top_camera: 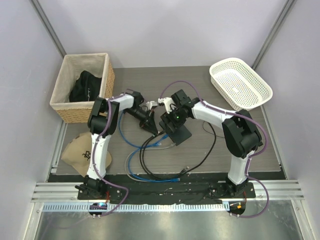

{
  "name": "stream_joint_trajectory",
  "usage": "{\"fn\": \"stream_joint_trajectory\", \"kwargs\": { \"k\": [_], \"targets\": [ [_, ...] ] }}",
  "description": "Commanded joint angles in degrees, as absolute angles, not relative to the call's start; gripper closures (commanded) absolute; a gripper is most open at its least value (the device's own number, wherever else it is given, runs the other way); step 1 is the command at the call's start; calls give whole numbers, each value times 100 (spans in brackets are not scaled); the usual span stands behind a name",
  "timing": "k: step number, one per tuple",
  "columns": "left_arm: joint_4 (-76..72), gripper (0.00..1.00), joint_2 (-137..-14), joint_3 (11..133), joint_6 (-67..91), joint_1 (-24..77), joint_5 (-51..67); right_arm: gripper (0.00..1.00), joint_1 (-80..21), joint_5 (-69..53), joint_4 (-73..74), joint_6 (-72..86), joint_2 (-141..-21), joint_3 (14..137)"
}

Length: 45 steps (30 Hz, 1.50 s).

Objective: Pull the plug from the switch port

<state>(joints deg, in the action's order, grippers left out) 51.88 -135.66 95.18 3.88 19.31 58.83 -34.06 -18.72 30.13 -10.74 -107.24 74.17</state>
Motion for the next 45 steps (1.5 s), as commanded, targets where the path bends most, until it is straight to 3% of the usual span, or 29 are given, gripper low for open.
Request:
{"fn": "stream_joint_trajectory", "kwargs": {
  "k": [1, 13, 20, 29, 40, 43, 44, 45],
  "targets": [
    [4421, 100, -13448, 8676, 255, 2004, 4466, 37, -3428, -1643, 3129, -1204, -11030, 7110],
    [4842, 100, -12402, 10483, 465, 1802, 4104, 38, -3191, -1940, 3102, -1152, -10488, 7776],
    [4386, 100, -12182, 10907, 1423, 1477, 4614, 27, -3024, -3260, 3366, -976, -9914, 8525],
    [3850, 100, -12568, 11162, 2425, 1389, 4834, 13, -2953, -5113, 2873, 141, -11038, 9394],
    [2348, 100, -12859, 10969, 4094, 1327, 5589, 9, -3673, -4781, 3068, 35, -12145, 9835],
    [2083, 100, -12797, 10767, 4412, 1310, 5686, 19, -3893, -4843, 3067, -280, -12278, 10028],
    [2074, 100, -12788, 10741, 4412, 1292, 5678, 36, -3920, -4851, 3076, -342, -12331, 10194],
    [2066, 100, -12788, 10723, 4421, 1266, 5669, 46, -3929, -4817, 3094, -395, -12340, 10256]
  ]
}}
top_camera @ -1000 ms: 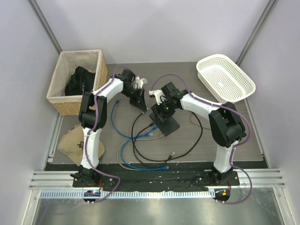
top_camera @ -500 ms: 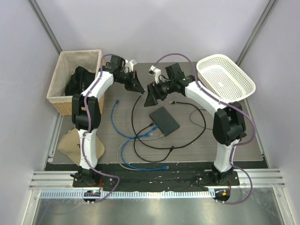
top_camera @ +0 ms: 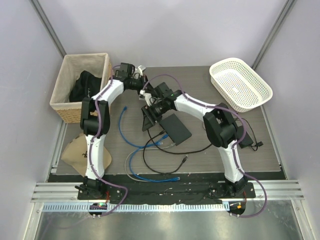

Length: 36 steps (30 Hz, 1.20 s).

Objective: Pull the plug from the switch port

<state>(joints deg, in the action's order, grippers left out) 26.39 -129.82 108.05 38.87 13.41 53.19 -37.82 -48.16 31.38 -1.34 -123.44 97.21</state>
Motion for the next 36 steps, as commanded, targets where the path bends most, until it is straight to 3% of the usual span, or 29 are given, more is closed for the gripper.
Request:
{"fn": "stream_joint_trajectory", "kwargs": {
  "k": [1, 2, 4, 5, 8, 9, 14, 17, 21, 27, 36],
  "targets": [
    [2057, 100, -12788, 10670, 4447, 1240, 5660, 62, -3929, -4616, 3102, -517, -12322, 10300],
    [2022, 100, -12771, 10653, 4465, 1178, 5643, 95, -3929, -4475, 3163, -597, -12227, 10336],
    [2056, 89, -12762, 10678, 4421, 1108, 5529, 99, -3903, -4045, 3392, -877, -12016, 10283],
    [2109, 66, -12736, 10687, 4395, 994, 5467, 99, -3859, -4026, 3514, -992, -11736, 10257],
    [2451, 37, -12639, 10731, 4211, 774, 5352, 99, -3562, -4069, 3980, -1212, -11252, 10326],
    [2539, 35, -12621, 10749, 4132, 721, 5370, 99, -3429, -4217, 4399, -1195, -11085, 10466],
    [2725, 31, -12647, 10776, 3894, 598, 5432, 99, -2586, -5281, 5676, -573, -10969, 11792],
    [2602, 31, -12674, 10679, 3946, 589, 5440, 99, -2479, -4933, 6151, -606, -10688, 11918],
    [2584, 30, -12700, 10635, 3911, 598, 5440, 99, -2269, -2916, 6354, -1211, -10135, 10945],
    [2672, 30, -12744, 10591, 3779, 598, 5546, 99, -1503, -2216, 6907, -2133, -9844, 9704],
    [2847, 30, -12753, 10292, 3447, 606, 5572, 95, -1002, -519, 6882, -3041, -10485, 8578]
  ]
}}
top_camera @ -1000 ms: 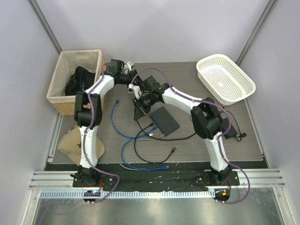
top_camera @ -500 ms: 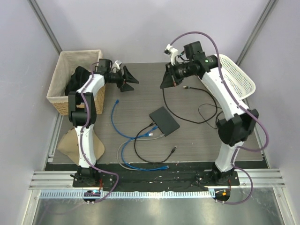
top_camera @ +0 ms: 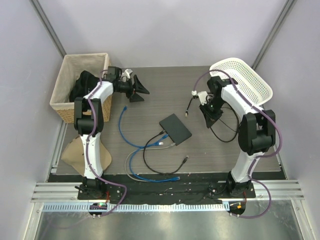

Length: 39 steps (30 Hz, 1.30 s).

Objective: Pull the plug from the switch port

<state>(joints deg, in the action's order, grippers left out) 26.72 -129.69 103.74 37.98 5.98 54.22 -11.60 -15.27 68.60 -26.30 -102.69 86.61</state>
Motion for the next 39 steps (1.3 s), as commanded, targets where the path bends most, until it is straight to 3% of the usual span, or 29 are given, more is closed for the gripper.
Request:
{"fn": "stream_joint_trajectory", "kwargs": {
  "k": [1, 3, 4, 8, 9, 11, 15, 23, 29, 39],
  "targets": [
    [2943, 30, -12736, 10266, 3393, 615, 5564, 83, -993, -423, 6838, -2998, -10546, 8613],
    [3040, 30, -12727, 10160, 3235, 624, 5616, 67, -1002, -299, 6645, -2804, -10695, 8701],
    [3250, 30, -12735, 10143, 2982, 641, 5625, 54, -1011, -281, 6592, -2743, -10731, 8832],
    [4085, 32, -12832, 10160, 1962, 729, 5660, 39, -1090, -641, 6627, -2698, -10881, 9465],
    [4261, 33, -12841, 10134, 1742, 782, 5643, 30, -1142, -772, 6592, -2629, -10872, 9570],
    [4552, 34, -12824, 10003, 1373, 843, 5660, 24, -1221, -878, 6435, -2567, -10846, 9790],
    [4483, 35, -12622, 9432, 1082, 1089, 5669, 24, -1511, -1405, 6197, -2409, -10837, 10028],
    [4166, 37, -12384, 8851, 940, 1529, 5186, 45, -2442, -2855, 4110, -1584, -10416, 8896],
    [4087, 39, -12366, 8702, 993, 1775, 5124, 82, -2830, -2769, 3041, -924, -10713, 8235],
    [3340, 39, -12076, 8147, 1415, 1960, 4614, 93, -3102, -2198, 2110, -519, -10705, 7366]
  ]
}}
